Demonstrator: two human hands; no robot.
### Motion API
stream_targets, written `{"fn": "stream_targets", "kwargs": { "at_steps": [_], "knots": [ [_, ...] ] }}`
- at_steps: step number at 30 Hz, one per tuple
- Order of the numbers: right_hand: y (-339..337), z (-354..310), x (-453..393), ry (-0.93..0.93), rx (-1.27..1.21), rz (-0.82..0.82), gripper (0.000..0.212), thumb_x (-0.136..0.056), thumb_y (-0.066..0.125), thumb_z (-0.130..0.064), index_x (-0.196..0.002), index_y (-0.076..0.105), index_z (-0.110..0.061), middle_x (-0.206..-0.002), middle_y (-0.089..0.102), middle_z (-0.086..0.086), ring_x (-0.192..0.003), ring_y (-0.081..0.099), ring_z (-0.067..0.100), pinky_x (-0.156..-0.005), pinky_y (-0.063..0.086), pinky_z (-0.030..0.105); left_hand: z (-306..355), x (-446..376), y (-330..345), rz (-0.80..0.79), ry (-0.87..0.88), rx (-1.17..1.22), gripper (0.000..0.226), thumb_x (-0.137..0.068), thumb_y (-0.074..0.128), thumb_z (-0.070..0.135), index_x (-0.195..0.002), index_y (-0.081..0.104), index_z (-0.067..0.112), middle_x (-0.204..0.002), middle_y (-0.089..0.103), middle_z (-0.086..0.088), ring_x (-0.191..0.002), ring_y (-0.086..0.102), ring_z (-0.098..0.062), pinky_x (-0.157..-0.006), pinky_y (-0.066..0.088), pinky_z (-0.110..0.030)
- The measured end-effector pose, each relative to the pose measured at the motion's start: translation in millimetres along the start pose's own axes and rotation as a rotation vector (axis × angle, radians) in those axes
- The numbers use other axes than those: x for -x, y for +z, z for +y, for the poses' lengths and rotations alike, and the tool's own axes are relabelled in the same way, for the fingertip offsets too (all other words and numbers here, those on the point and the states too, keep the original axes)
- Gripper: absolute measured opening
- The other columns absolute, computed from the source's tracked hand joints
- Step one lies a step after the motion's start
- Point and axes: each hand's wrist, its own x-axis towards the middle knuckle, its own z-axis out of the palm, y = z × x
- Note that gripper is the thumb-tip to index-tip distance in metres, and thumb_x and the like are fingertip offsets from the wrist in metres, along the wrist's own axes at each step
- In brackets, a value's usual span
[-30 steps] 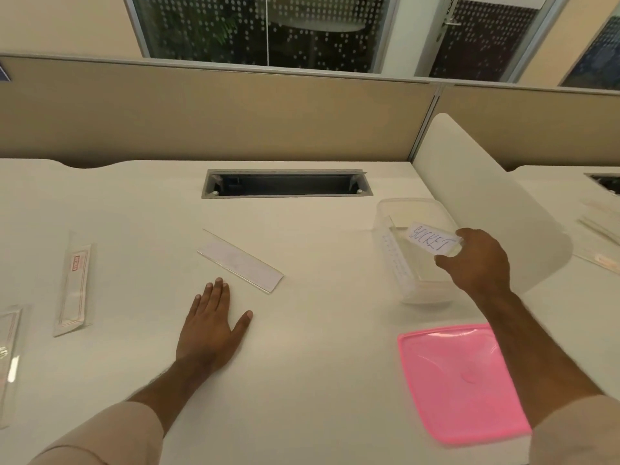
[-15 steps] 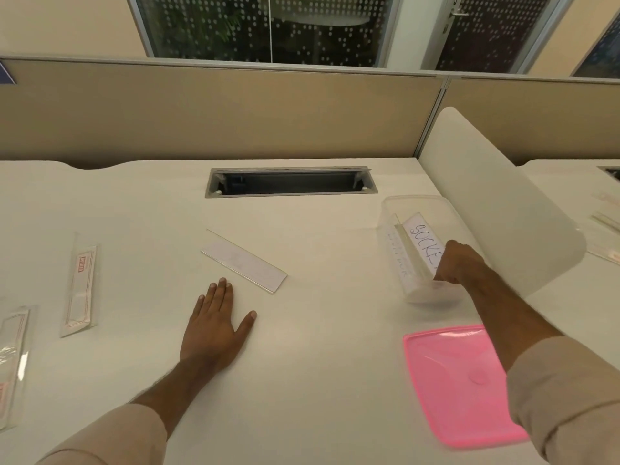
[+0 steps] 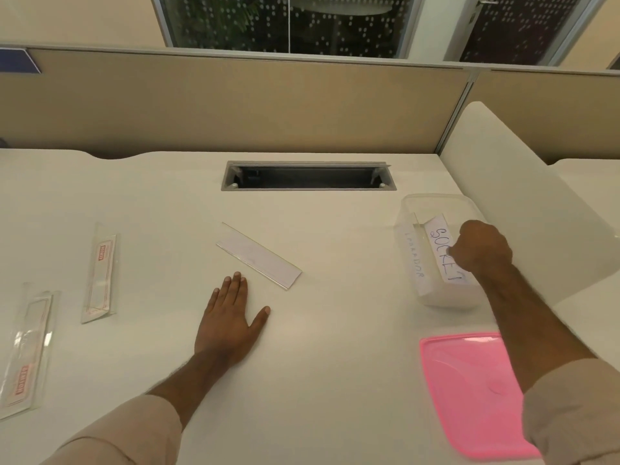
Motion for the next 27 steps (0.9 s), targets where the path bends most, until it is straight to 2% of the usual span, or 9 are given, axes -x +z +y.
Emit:
{"fn": "stream_targets", "kwargs": {
  "at_steps": [3,5,7,12,15,17,20,23,27],
  "knots": [
    [-5,-26,10,-0.123,-0.203,0.269,0.020,-0.086,0.065,-0.018,-0.102,0.065,-0.006,-0.105,0.069,0.016,-0.099,0.063,0.037,-0.073,0.044,0.033,0,0,-1,0.001,-0.003,0.001,0.089,-0.090,0.012,0.072,-0.158,0.003,0.014,-0.166,-0.003,0.004,-0.152,-0.005,-0.009,-0.124,0.001,-0.032],
    [-3,-49,22,-0.214,-0.321,0.336,0.022,-0.087,0.065,-0.020,-0.104,0.068,-0.007,-0.105,0.071,0.014,-0.100,0.064,0.036,-0.081,0.048,0.035,0,1,-1,0.002,-0.006,-0.001,0.089,-0.090,0.012,0.072,-0.158,0.003,0.015,-0.166,-0.003,0.005,-0.152,-0.006,-0.009,-0.124,0.001,-0.032],
    [5,-74,34,-0.290,-0.398,0.293,0.021,-0.087,0.066,-0.023,-0.103,0.071,-0.010,-0.101,0.073,0.012,-0.096,0.066,0.032,-0.083,0.048,0.032,0,0,0,0.003,-0.009,0.002,0.089,-0.090,0.013,0.072,-0.158,0.003,0.016,-0.166,-0.003,0.005,-0.152,-0.007,-0.008,-0.124,0.000,-0.031],
    [40,-129,68,-0.469,-0.541,-0.022,0.016,-0.083,0.070,-0.027,-0.093,0.074,-0.016,-0.076,0.068,0.000,-0.075,0.065,0.020,-0.075,0.048,0.026,1,1,-1,0.006,-0.012,0.017,0.089,-0.090,0.013,0.072,-0.158,0.004,0.016,-0.166,-0.003,0.005,-0.152,-0.007,-0.008,-0.124,0.000,-0.031],
    [65,-153,88,-0.530,-0.560,-0.168,0.024,-0.083,0.070,-0.034,-0.101,0.073,-0.019,-0.067,0.059,-0.011,-0.069,0.058,0.013,-0.072,0.048,0.026,2,1,-2,0.008,-0.009,0.017,0.089,-0.090,0.013,0.072,-0.158,0.004,0.015,-0.166,-0.002,0.004,-0.152,-0.007,-0.009,-0.123,-0.001,-0.031],
    [80,-165,97,-0.556,-0.554,-0.221,0.030,-0.084,0.069,-0.038,-0.109,0.071,-0.021,-0.070,0.058,-0.010,-0.071,0.058,0.013,-0.074,0.049,0.027,2,1,-2,0.006,-0.009,0.013,0.089,-0.090,0.012,0.072,-0.158,0.003,0.015,-0.166,-0.002,0.004,-0.152,-0.006,-0.009,-0.124,-0.001,-0.032],
    [93,-181,105,-0.596,-0.500,-0.234,0.036,-0.086,0.065,-0.042,-0.116,0.069,-0.023,-0.091,0.067,-0.002,-0.088,0.063,0.018,-0.083,0.050,0.031,2,0,-3,0.003,-0.006,0.011,0.089,-0.090,0.012,0.072,-0.158,0.002,0.015,-0.166,-0.003,0.003,-0.152,-0.007,-0.010,-0.124,-0.001,-0.032],
    [103,-192,109,-0.629,-0.401,-0.207,0.034,-0.091,0.058,-0.040,-0.120,0.067,-0.023,-0.113,0.067,0.001,-0.106,0.061,0.021,-0.088,0.046,0.032,2,1,-3,0.009,-0.013,0.035,0.088,-0.091,0.015,0.071,-0.158,0.003,0.015,-0.166,-0.003,0.004,-0.152,-0.007,-0.009,-0.123,-0.003,-0.031],
    [111,-198,112,-0.635,-0.304,-0.108,0.026,-0.096,0.049,-0.029,-0.108,0.069,-0.016,-0.107,0.066,0.004,-0.099,0.062,0.025,-0.078,0.048,0.034,3,1,-4,0.004,-0.015,0.039,0.088,-0.091,0.015,0.071,-0.158,0.001,0.016,-0.166,-0.005,0.005,-0.152,-0.010,-0.008,-0.123,-0.005,-0.030]
  ]
}}
